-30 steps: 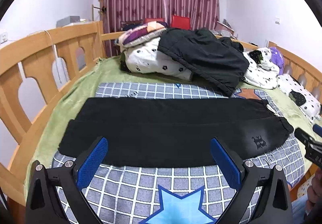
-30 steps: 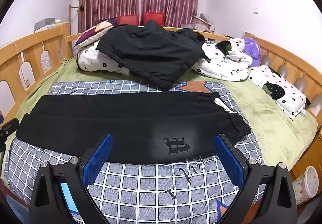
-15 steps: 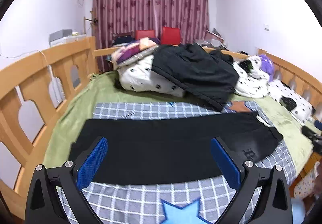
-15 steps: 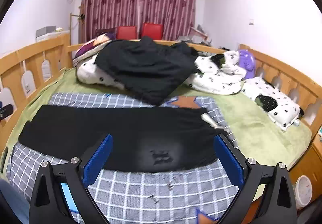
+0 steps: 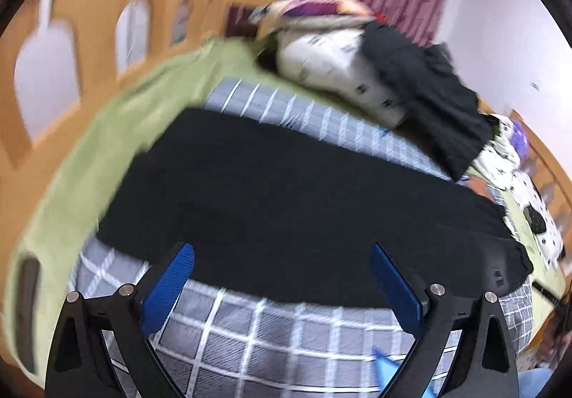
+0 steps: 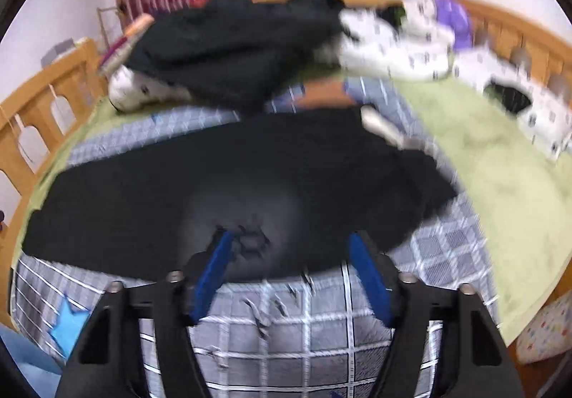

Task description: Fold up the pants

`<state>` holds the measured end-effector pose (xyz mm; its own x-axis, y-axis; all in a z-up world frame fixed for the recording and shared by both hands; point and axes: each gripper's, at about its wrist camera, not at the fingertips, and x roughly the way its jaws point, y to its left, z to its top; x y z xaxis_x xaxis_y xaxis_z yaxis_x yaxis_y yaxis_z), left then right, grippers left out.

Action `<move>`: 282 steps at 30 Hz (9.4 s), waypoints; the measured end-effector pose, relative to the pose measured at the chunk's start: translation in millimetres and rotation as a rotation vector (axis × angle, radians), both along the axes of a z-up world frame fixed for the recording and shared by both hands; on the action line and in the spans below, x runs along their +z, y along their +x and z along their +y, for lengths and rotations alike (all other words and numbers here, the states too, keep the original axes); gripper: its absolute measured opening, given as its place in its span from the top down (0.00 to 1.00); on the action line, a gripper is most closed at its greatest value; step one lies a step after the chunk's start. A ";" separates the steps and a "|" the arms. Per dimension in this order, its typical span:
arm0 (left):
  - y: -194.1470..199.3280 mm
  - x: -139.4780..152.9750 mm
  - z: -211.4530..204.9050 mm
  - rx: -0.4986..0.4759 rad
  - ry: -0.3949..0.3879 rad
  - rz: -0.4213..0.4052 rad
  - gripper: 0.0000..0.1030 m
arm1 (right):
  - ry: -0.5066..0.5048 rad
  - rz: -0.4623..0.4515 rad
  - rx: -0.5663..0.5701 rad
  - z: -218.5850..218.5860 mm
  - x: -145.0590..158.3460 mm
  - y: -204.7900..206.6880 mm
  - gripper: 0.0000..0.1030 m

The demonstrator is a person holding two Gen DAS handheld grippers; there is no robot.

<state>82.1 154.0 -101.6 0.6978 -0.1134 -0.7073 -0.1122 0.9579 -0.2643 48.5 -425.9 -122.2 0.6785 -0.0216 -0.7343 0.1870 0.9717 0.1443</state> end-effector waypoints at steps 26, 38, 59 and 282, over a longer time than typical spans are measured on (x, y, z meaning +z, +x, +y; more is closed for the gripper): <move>95.8 6.3 56.3 0.098 -0.189 -0.102 0.91 | 0.177 -0.208 -0.080 -37.8 21.4 71.3 0.80; 237.2 -24.6 26.3 0.113 0.073 -0.057 0.90 | 0.074 -0.167 -0.033 -27.9 22.0 212.6 0.78; 67.5 -68.5 57.3 0.111 -0.102 0.071 0.22 | 0.000 -0.028 -0.063 -22.8 -17.0 93.2 0.32; 5.2 39.0 -222.0 -0.233 0.507 -0.287 0.90 | -0.084 -0.154 -0.093 41.2 19.2 -14.7 0.51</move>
